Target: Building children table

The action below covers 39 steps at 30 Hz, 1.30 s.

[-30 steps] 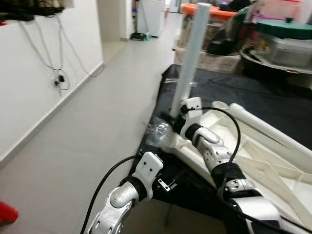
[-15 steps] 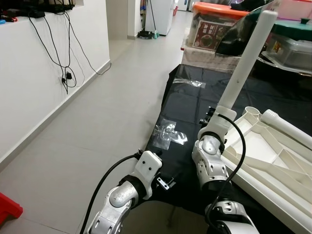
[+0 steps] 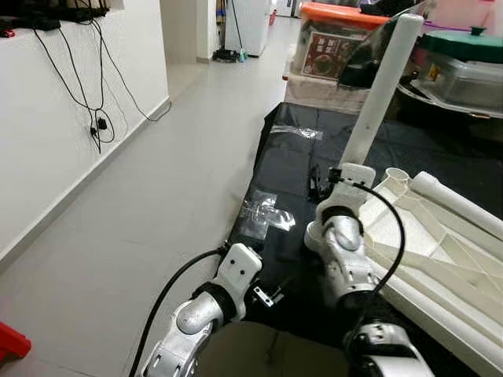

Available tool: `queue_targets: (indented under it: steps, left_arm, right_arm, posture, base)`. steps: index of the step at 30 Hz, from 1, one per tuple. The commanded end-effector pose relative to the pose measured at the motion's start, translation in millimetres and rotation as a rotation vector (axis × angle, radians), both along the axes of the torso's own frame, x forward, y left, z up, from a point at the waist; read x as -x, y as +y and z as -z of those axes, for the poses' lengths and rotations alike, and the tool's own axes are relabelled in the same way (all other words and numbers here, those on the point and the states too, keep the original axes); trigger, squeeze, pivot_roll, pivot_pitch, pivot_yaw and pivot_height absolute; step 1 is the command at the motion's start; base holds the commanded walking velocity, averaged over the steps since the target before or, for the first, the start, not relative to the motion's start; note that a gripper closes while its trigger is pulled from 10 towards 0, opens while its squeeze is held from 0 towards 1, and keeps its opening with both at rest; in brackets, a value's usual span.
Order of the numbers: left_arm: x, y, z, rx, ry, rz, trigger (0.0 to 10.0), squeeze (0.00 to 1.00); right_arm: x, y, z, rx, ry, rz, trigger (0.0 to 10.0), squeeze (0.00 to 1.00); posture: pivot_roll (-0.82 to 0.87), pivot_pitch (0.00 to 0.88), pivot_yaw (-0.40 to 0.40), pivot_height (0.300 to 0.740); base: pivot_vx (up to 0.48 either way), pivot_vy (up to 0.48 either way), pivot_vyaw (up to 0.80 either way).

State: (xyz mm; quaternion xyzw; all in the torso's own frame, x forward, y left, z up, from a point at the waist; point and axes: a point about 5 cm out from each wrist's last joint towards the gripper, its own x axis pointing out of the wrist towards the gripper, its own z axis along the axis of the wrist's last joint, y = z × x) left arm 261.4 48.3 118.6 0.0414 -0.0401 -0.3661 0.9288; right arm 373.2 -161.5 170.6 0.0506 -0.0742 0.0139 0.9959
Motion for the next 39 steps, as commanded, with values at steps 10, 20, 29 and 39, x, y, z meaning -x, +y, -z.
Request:
queue_targets:
  steps: [10, 20, 29, 39]
  left_arm:
    - [1.2, -2.9, 1.5, -0.001, 0.012, 0.007, 10.0, 0.00]
    - [3.2, -0.8, 2.4, -0.004, 0.015, 0.005, 10.0, 0.00]
    - [3.2, -0.3, 2.7, -0.006, 0.017, 0.007, 10.0, 0.00]
    - [1.7, 1.1, 2.4, -0.008, 0.020, 0.005, 10.0, 0.00]
  right_arm:
    - [-7.7, 3.7, -4.2, 0.024, 0.138, -0.554, 10.0, 0.00]
    - [-2.5, 32.3, 0.2, 0.141, 0.208, -0.944, 10.0, 0.00]
    - [-10.0, 35.6, -2.3, 0.136, 0.169, -0.815, 0.0, 0.00]
    - [-16.0, -6.9, 9.9, -0.015, 0.160, 0.137, 0.0, 0.00]
  posture:
    - [0.13, 0.000, -0.103, 0.740]
    - [0.15, 0.000, -0.109, 0.740]
    - [0.17, 0.000, -0.108, 0.740]
    - [0.17, 0.000, -0.103, 0.740]
  base:
    - [0.000, 0.000, 0.00]
    - [0.000, 0.000, 0.00]
    - [0.000, 0.000, 0.00]
    - [0.000, 0.000, 0.00]
